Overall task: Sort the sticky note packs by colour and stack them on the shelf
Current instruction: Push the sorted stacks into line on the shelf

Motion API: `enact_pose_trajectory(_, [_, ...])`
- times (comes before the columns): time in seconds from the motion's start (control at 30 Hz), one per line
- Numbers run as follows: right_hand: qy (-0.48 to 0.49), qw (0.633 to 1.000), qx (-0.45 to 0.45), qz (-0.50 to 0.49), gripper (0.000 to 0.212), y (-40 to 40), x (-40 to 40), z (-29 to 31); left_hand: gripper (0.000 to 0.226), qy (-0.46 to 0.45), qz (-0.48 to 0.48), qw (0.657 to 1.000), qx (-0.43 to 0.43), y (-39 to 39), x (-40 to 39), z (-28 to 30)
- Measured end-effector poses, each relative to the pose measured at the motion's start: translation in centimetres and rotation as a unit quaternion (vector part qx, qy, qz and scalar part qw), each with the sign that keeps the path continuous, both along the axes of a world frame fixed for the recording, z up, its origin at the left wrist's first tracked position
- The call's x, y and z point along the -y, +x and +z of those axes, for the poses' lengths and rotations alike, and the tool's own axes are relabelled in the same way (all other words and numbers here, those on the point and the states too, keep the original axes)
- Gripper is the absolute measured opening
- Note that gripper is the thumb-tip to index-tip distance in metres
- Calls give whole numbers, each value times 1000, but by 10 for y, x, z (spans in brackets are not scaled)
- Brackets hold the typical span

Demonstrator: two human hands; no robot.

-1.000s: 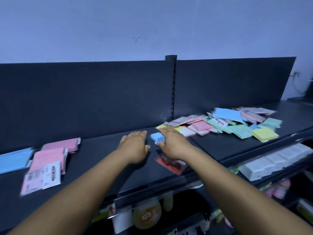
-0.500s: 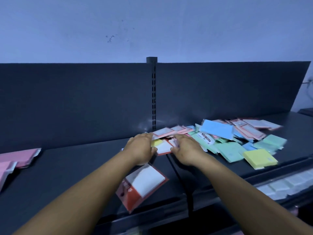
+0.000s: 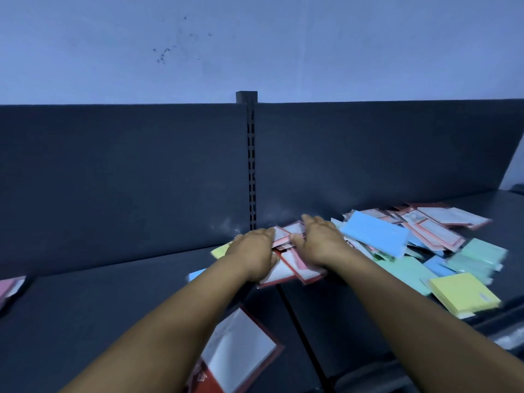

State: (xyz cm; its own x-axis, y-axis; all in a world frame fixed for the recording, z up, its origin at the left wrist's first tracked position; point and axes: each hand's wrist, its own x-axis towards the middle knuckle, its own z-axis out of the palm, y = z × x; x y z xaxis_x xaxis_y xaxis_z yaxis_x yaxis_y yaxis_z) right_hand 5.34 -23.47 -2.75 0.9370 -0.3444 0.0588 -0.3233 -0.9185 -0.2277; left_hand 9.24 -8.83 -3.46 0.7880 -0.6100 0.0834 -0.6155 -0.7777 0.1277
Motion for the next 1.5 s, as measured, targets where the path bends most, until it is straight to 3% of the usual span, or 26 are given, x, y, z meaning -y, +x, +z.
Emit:
enact_pose_trajectory(0.17, [-31, 998, -53, -33, 71, 15, -1, -3, 47, 23, -15, 999, -25, 15, 3, -7])
enact_pose_trajectory(0.33, [-66, 995, -63, -40, 75, 14, -6, 1, 46, -12, -29, 999, -43, 16, -8, -7])
enact_pose_trajectory(0.57, [-31, 998, -48, 11, 58, -10, -20, 0, 42, -58, -40, 997, -40, -2, -32, -11])
enact_pose_trajectory(0.8, [-61, 992, -28, 108, 30, -60, -46, -2, 37, -86, -41, 994, -58, -25, -67, -15])
enact_pose_trajectory(0.87, [-42, 992, -10, 115, 26, -70, -50, -1, 38, -89, -42, 993, -65, -29, -77, -15])
enact_pose_trajectory(0.97, [61, 993, 69, 74, 20, -70, -48, 5, 48, -86, -27, 993, -74, -36, -87, -12])
enact_pose_trajectory(1.03, [103, 990, 77, 52, 29, -64, -46, 7, 47, -88, -26, 993, -75, -38, -92, -10])
enact_pose_trajectory(1.1, [124, 991, 22, 53, 55, -59, -45, 6, 46, -87, -39, 993, -68, -39, -95, -11])
enact_pose_trajectory(1.2, [93, 993, -40, 59, 76, -53, -48, 1, 41, -73, -30, 996, -49, -42, -98, -13])
enact_pose_trajectory(1.33, [36, 997, -64, 34, 78, -46, -50, -1, 28, -63, 88, 994, -4, -55, -94, -12])
enact_pose_trajectory(1.5, [72, 992, -99, 30, 59, -47, -57, 9, 49, 7, 193, 981, -11, -60, -86, -12])
